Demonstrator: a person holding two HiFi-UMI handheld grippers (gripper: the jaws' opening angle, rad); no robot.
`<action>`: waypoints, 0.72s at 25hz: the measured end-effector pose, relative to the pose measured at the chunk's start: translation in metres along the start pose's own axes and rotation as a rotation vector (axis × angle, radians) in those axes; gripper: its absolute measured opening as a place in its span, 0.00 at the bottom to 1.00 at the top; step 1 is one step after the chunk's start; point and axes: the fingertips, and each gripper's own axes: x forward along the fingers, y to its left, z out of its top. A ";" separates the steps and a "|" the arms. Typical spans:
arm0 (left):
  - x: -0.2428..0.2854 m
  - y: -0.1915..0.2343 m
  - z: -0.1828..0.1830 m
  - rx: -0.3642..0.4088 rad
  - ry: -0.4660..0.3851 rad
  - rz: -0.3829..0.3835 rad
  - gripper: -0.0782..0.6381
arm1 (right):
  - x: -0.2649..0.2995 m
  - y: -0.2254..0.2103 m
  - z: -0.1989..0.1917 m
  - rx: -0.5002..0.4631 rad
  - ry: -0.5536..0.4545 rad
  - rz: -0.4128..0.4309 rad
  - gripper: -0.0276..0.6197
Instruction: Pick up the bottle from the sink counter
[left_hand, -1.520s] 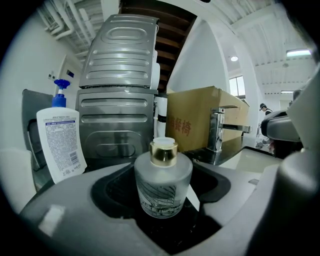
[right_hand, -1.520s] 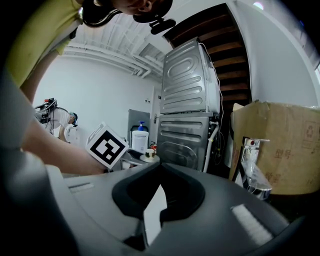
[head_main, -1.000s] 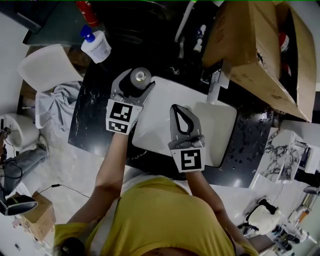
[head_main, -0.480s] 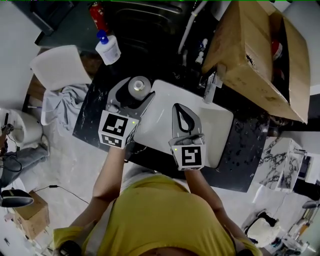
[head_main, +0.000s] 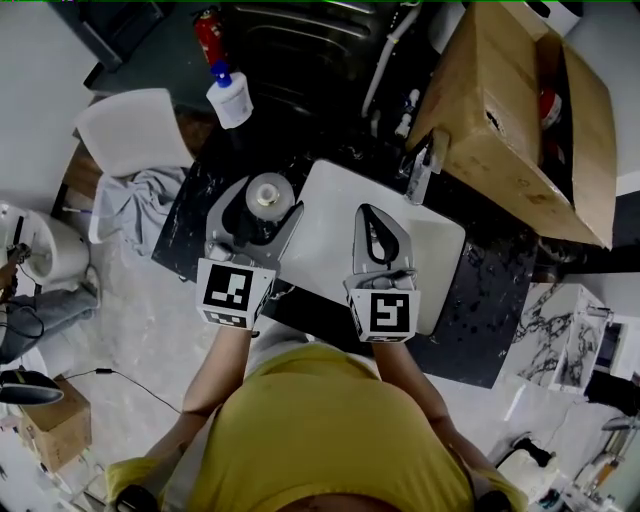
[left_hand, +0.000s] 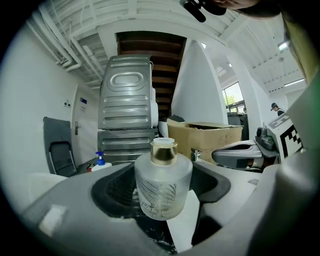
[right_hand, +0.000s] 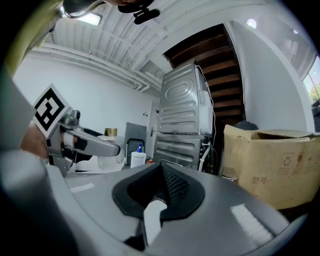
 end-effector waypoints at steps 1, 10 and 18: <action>-0.005 -0.002 0.001 0.000 -0.001 0.008 0.58 | -0.002 0.000 0.000 -0.009 -0.001 -0.001 0.04; -0.029 -0.012 -0.009 -0.010 0.017 0.036 0.58 | -0.021 -0.001 0.007 -0.022 -0.004 -0.014 0.04; -0.028 -0.018 -0.012 -0.014 0.011 0.012 0.58 | -0.025 0.004 0.003 -0.004 0.005 0.000 0.04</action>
